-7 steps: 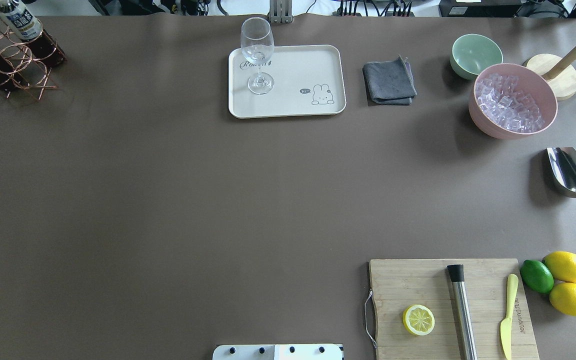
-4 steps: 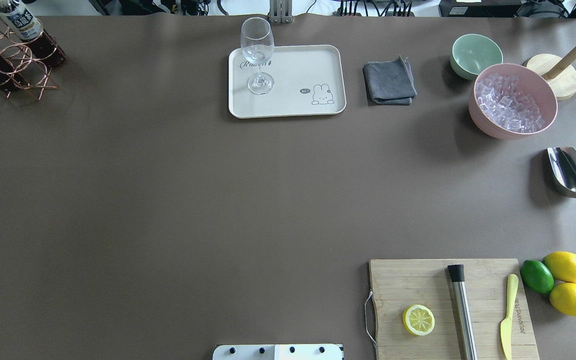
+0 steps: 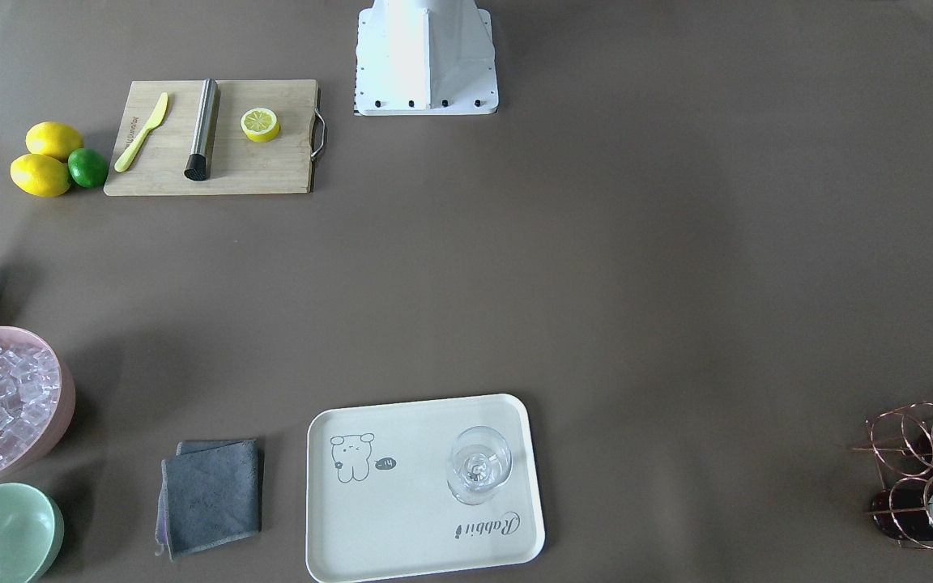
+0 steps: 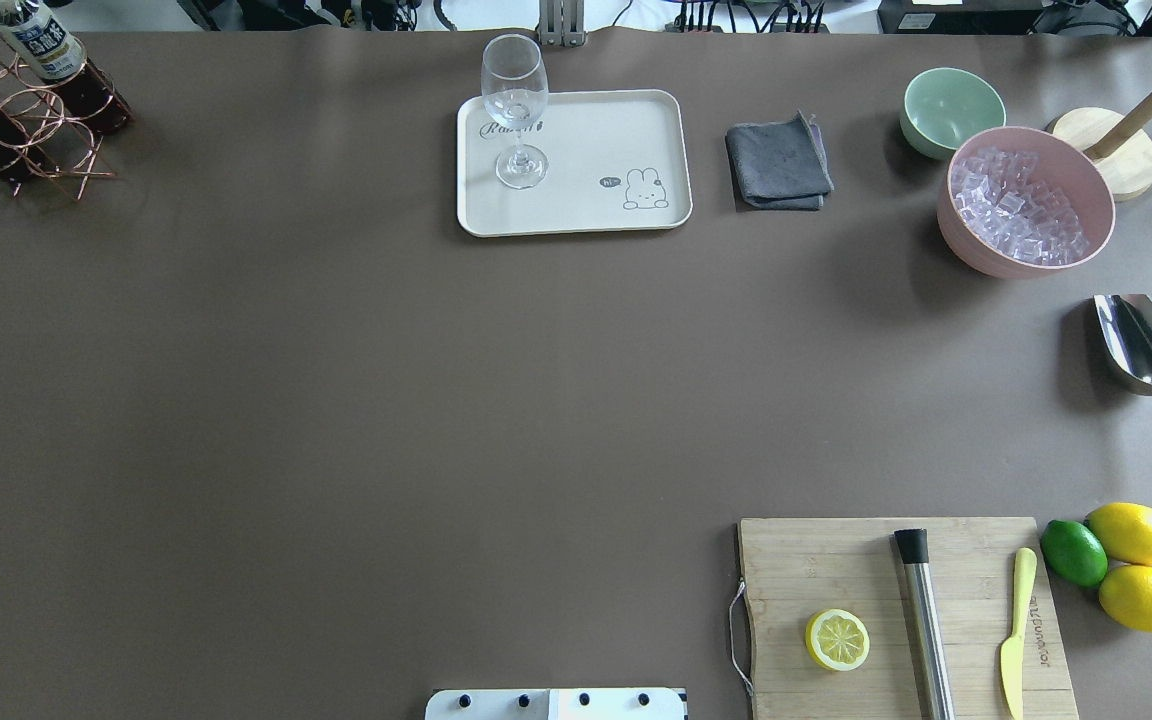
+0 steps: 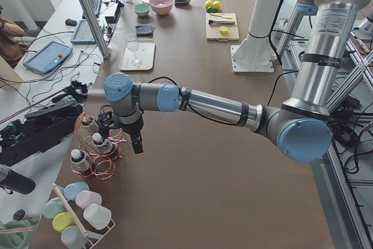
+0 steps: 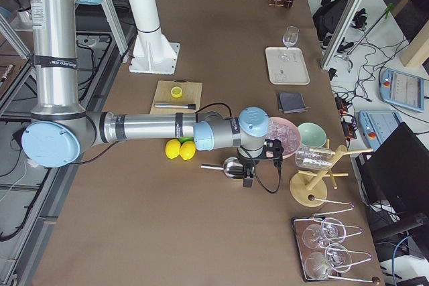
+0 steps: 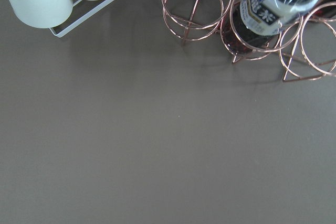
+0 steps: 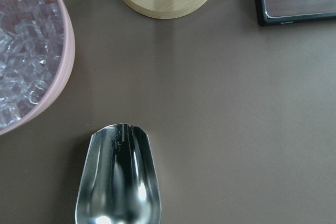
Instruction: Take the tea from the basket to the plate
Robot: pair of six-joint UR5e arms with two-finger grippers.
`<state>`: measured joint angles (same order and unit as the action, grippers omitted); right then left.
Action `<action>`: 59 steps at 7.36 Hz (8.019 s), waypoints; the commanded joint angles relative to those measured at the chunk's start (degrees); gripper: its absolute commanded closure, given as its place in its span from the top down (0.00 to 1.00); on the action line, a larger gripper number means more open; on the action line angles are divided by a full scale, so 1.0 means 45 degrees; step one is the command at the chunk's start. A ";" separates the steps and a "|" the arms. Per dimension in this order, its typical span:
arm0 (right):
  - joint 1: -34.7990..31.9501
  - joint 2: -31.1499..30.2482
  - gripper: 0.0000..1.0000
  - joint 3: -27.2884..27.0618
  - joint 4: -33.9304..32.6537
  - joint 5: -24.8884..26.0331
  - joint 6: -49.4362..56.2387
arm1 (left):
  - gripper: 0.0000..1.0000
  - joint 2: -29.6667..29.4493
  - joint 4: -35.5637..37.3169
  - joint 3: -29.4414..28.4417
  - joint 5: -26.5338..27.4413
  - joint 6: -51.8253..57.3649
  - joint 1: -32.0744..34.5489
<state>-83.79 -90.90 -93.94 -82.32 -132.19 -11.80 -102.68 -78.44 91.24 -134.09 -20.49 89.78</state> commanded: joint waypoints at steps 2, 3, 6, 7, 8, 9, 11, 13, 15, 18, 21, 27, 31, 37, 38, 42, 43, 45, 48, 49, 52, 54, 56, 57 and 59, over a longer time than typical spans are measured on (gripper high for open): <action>0.0825 0.0123 1.00 0.0563 0.3595 -0.1639 -0.0094 | 0.98 -0.1575 -0.0341 -0.0450 -0.0046 -0.7323 0.0146; 0.0904 0.0123 1.00 0.0834 0.4611 -0.2086 -0.0093 | 0.98 -0.1674 -0.1174 -0.0876 -0.0046 -0.8734 0.0262; 0.1198 0.0123 1.00 0.1110 0.5324 -0.2110 -0.0094 | 0.98 -0.3094 -0.2898 -0.2983 -0.0046 -1.2722 0.0810; 0.1198 0.0123 1.00 0.1129 0.5324 -0.2110 -0.0093 | 0.98 -0.3488 -0.3442 -0.3550 -0.0046 -1.3448 0.1139; 0.1236 0.0123 1.00 0.1149 0.5344 -0.2129 -0.0093 | 0.98 -0.4052 -0.4279 -0.4678 -0.0007 -1.4151 0.1200; 0.1256 0.0142 1.00 0.1130 0.5344 -0.2284 -0.0093 | 0.98 -0.4309 -0.5718 -0.5636 0.0051 -1.5299 0.1182; 0.1295 0.0278 1.00 0.1110 0.5402 -0.2578 -0.0093 | 0.98 -0.4604 -0.6826 -0.6563 0.0558 -1.6421 0.1026; 0.1470 0.0532 1.00 0.1246 0.5422 -0.2618 0.0023 | 0.98 -0.4876 -0.6866 -0.6719 0.0618 -1.7299 0.0734; 0.1510 0.0767 1.00 0.1462 0.5422 -0.2637 0.0024 | 0.98 -0.5034 -0.7369 -0.6895 0.0695 -1.8177 0.0421; 0.1471 0.0592 1.00 0.1654 0.6449 -0.2618 -0.0015 | 0.98 -0.5074 -0.7861 -0.6974 0.0989 -1.9255 -0.0087; 0.1471 0.0455 1.00 0.1637 0.6633 -0.2637 -0.0074 | 0.80 -0.5035 -0.8018 -0.6935 0.0989 -1.9393 -0.0322; 0.1491 0.0455 1.00 0.1833 0.7375 -0.2637 -0.0094 | 0.33 -0.4313 -0.8096 -0.6175 0.0950 -1.9159 -0.0303; 0.2421 0.0824 1.00 0.1871 1.0738 -0.3165 -0.0112 | 0.00 -0.4254 -0.6759 -0.4698 0.0891 -1.9566 0.0028; 0.3345 0.2657 0.96 0.0974 1.2238 -0.3087 -0.0756 | 0.00 -0.2350 -0.1037 0.5906 0.1067 -2.5027 -0.2989; 0.3559 0.2952 0.96 0.0973 1.2238 -0.3067 -0.0815 | 0.00 -0.4060 0.0308 0.5955 0.1048 -2.6081 -0.4255; 0.4009 0.2994 0.93 0.2101 1.5272 -0.3067 -0.0952 | 0.00 -0.8157 0.3700 0.6542 0.4087 -3.0147 -0.9103; 0.4030 0.3013 0.98 0.2067 1.5517 -0.3086 -0.0972 | 0.00 -0.8353 0.3681 0.6445 0.4733 -3.0619 -0.9653; 0.4497 0.2801 1.00 0.2301 1.7677 -0.2524 -0.0972 | 0.00 -0.8667 0.3662 0.6151 0.5402 -3.1051 -1.0165; 0.5546 0.2818 0.97 0.3059 2.1498 -0.0695 -0.2427 | 0.00 -0.8570 0.3701 0.6190 0.5325 -3.1287 -1.0380; 0.6462 0.2876 0.97 0.3431 2.2985 0.0399 -0.3423 | 0.00 -0.8492 0.3681 0.6016 0.5402 -3.1268 -1.0671; 0.8808 0.3149 0.96 0.3550 2.5414 0.4011 -0.4272 | 0.00 -0.8648 0.3544 0.5389 0.5462 -3.1384 -1.0947; 0.9205 0.3850 0.98 0.3571 2.5598 0.4335 -0.4350 | 0.00 -0.8609 0.3486 0.5370 0.5462 -3.1580 -1.1025; 0.9709 0.4224 0.99 0.3726 2.5540 0.4316 -0.4527 | 0.00 -0.8375 0.2786 0.5194 0.7093 -3.1970 -1.2191; 0.9965 0.4282 0.99 0.3882 2.5539 0.4335 -0.4488 | 0.00 -0.8413 0.2783 0.5174 0.7122 -3.2029 -1.2197; 1.0064 0.4710 0.99 0.4409 2.5520 0.4296 -0.4449 | 0.00 -0.8471 0.2802 0.5233 0.7083 -3.2049 -1.2178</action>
<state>-39.23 -71.24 -75.83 32.61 -112.79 -31.92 -140.56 -65.78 114.66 -102.41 -164.50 35.13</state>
